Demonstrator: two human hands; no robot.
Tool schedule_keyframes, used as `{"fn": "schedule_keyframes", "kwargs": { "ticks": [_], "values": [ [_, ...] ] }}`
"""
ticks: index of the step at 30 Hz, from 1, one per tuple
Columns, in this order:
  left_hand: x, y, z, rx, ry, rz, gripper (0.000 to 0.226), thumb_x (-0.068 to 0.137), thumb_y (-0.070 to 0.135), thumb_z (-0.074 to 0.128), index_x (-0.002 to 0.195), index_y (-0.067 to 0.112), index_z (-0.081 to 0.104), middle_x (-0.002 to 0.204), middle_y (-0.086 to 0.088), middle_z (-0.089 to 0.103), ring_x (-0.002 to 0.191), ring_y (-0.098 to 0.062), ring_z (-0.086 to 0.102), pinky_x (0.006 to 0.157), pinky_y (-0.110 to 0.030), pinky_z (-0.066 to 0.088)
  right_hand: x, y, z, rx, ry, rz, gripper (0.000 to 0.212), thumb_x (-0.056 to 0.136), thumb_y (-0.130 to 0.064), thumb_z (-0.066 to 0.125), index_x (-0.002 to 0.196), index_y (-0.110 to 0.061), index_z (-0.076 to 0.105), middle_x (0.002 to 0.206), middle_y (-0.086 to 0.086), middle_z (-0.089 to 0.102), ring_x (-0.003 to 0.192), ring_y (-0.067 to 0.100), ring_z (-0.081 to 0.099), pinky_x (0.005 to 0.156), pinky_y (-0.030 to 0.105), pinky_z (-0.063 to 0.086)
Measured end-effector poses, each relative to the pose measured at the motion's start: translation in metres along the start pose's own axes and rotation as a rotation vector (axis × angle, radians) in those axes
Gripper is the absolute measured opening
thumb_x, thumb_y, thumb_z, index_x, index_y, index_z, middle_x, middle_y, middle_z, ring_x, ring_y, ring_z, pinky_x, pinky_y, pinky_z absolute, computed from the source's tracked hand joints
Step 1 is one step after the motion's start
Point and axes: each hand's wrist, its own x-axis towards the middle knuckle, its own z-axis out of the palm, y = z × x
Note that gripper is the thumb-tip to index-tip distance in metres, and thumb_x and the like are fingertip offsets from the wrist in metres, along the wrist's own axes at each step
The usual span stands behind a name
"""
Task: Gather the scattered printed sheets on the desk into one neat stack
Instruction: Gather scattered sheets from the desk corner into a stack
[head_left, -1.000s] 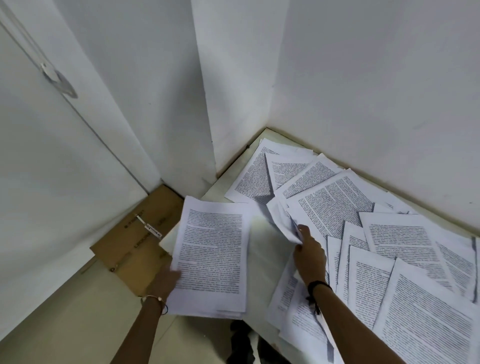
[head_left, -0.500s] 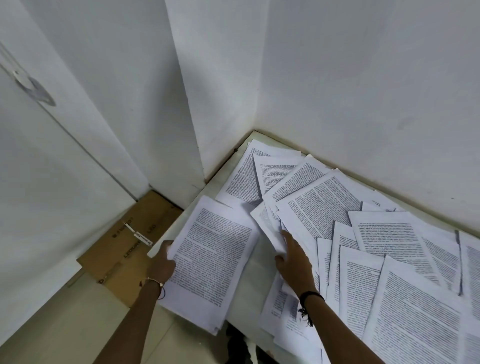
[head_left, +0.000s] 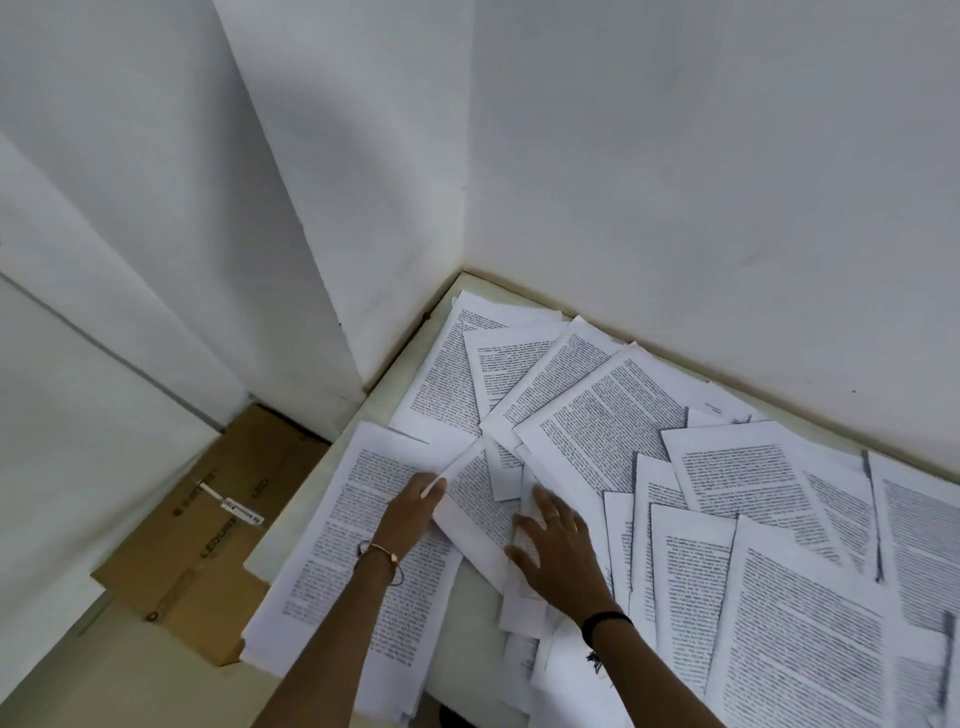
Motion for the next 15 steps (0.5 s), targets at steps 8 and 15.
{"fn": "schedule_keyframes", "kwargs": {
  "ticks": [8, 15],
  "values": [
    [0.044, 0.037, 0.032, 0.333, -0.113, 0.062, 0.042, 0.091, 0.012, 0.046, 0.133, 0.015, 0.042, 0.12, -0.011, 0.059, 0.11, -0.028, 0.057, 0.08, -0.023, 0.043, 0.03, 0.034, -0.009, -0.052, 0.072, 0.223, 0.097, 0.061, -0.027, 0.078, 0.144, -0.015, 0.029, 0.149, 0.022, 0.034, 0.133, 0.042, 0.04, 0.1, 0.055, 0.044],
    [0.057, 0.052, 0.079, 0.386, -0.247, 0.068, 0.058, 0.087, 0.004, 0.04, 0.141, 0.018, 0.024, 0.105, -0.021, 0.061, 0.083, -0.023, 0.055, 0.073, -0.029, 0.045, 0.054, 0.063, -0.012, -0.226, 0.013, 0.322, 0.094, 0.054, 0.003, 0.069, 0.141, -0.002, 0.034, 0.14, 0.029, 0.044, 0.123, 0.051, 0.047, 0.089, 0.06, 0.048]
  ]
}}
